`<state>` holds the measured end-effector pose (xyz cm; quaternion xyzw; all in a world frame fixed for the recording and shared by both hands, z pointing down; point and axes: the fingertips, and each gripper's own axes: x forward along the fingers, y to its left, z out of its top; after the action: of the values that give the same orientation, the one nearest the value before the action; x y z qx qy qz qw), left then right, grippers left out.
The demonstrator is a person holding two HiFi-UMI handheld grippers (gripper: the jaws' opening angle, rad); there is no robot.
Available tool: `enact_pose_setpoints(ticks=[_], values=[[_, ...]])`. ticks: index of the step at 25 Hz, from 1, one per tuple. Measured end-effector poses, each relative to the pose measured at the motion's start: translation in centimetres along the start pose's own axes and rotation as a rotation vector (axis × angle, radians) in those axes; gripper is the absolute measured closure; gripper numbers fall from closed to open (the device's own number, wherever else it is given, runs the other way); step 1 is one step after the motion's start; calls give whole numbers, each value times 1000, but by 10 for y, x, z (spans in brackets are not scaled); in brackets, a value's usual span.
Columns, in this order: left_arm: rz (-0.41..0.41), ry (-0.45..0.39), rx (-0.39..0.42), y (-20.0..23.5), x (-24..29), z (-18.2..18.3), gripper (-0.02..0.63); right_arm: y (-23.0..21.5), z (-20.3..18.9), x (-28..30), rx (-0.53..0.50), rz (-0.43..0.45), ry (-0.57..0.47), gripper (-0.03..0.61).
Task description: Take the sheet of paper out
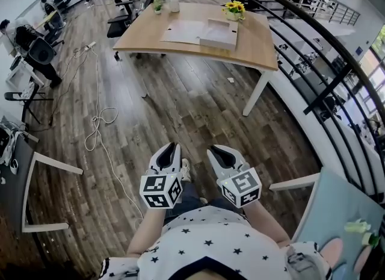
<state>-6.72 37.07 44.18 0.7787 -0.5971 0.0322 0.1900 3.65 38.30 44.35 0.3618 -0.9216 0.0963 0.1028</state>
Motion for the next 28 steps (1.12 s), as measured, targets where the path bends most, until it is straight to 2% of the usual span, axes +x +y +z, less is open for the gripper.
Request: enact_pose_setpoints(ticks=[13, 28], values=[[-45, -16, -4, 23, 84, 28, 502, -63, 14, 62, 7, -33, -9, 494], [-106, -1, 4, 97, 218, 102, 467, -152, 73, 192, 22, -95, -5, 402]])
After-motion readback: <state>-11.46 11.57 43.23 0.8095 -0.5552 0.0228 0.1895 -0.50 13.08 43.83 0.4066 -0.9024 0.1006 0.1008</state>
